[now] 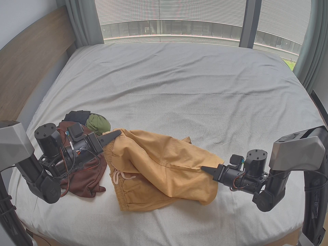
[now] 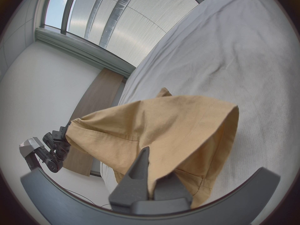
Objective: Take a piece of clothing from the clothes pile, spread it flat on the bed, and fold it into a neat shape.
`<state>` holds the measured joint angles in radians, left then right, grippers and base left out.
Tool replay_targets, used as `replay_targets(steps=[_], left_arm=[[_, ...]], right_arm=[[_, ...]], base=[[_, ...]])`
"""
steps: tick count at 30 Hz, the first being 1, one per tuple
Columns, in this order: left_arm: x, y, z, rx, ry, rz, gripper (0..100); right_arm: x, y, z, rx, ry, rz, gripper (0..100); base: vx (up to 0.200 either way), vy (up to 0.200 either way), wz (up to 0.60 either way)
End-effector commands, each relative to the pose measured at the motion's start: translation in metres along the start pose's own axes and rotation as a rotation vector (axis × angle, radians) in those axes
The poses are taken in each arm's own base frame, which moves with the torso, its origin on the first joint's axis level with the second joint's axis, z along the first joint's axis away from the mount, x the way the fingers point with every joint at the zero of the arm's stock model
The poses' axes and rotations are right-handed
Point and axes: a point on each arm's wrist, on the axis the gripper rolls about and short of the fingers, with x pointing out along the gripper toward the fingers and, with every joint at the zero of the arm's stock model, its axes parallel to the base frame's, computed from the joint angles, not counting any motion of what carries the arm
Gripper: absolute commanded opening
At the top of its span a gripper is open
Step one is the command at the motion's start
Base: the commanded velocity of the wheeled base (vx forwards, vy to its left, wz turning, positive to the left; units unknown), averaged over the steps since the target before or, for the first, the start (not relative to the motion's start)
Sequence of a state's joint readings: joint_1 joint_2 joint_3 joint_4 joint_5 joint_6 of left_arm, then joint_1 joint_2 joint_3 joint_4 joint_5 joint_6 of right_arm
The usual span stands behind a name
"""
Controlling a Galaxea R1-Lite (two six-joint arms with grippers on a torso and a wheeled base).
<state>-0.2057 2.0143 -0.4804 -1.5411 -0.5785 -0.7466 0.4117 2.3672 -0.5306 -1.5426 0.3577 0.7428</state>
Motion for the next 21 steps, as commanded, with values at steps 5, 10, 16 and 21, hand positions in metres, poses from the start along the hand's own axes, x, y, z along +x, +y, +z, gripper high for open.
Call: replay_targets(steps=[5, 10, 16, 21], left_arm=[[0.000, -0.002, 0.002, 0.010, -0.009, -0.004, 0], [-0.007, -0.013, 0.011, 0.091, -0.041, -0.020, 0], [-0.019, -0.029, 0.016, 0.114, -0.064, -0.043, 0], [-0.018, -0.030, 0.014, 0.117, -0.058, -0.044, 0]], right_arm=[[-0.015, 0.018, 0.015, -0.020, -0.043, 0.032, 0], [-0.013, 0.015, 0.012, -0.018, -0.035, 0.027, 0], [-0.013, 0.015, 0.012, -0.018, -0.034, 0.027, 0], [-0.013, 0.015, 0.013, -0.020, -0.039, 0.028, 0]], base=[[0.000, 0.000, 0.00], [0.000, 0.000, 0.00], [0.000, 0.000, 0.00], [0.000, 0.000, 0.00]])
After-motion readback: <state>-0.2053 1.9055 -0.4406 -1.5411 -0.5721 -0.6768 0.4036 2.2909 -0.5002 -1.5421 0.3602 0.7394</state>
